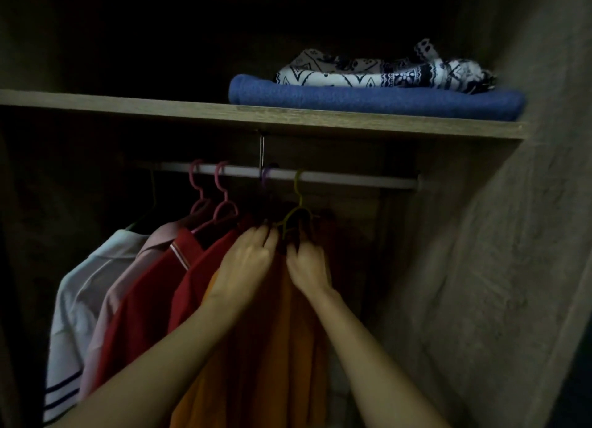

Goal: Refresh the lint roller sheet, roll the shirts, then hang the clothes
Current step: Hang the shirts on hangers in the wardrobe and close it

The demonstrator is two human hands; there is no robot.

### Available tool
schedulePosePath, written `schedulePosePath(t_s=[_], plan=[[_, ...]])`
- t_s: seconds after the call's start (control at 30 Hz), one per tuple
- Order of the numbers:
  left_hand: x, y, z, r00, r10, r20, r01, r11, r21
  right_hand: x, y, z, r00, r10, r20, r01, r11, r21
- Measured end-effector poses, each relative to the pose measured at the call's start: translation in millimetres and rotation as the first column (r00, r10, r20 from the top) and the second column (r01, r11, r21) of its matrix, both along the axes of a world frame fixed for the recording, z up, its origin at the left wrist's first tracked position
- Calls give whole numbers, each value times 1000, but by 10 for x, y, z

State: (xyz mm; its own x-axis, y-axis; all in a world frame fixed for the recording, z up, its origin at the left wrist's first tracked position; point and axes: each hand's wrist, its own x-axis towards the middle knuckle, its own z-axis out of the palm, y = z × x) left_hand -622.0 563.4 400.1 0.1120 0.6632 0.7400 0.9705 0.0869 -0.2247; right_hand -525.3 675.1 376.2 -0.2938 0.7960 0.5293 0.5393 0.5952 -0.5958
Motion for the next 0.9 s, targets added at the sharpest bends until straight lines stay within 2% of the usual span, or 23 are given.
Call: schedulePosePath(t_s=[0.07,0.27,0.57,0.77,0.83,0.9], plan=[[0,20,-34,996,11,-85,-13,1000,-24,4,73,-57,997,-31,67,26,997,75],[-49,122,-132,982,76,-170,-96,989,-112,174,283,-177,941,-66,331,19,990,142],[-74,112,-188,970,96,-225,-128,983,-133,188,320,-166,934,-56,353,34,997,67],[-66,102,-167,978,71,-196,-80,996,-39,226,279,-2,914,-1,405,-4,1000,10],[-41,-4,-115,980,70,-186,-77,997,-29,230,231,24,919,-1,394,4,1000,-6],[-24,-125,-66,977,16,-213,-9,999,32,233,155,12,937,-10,349,12,1000,-5]])
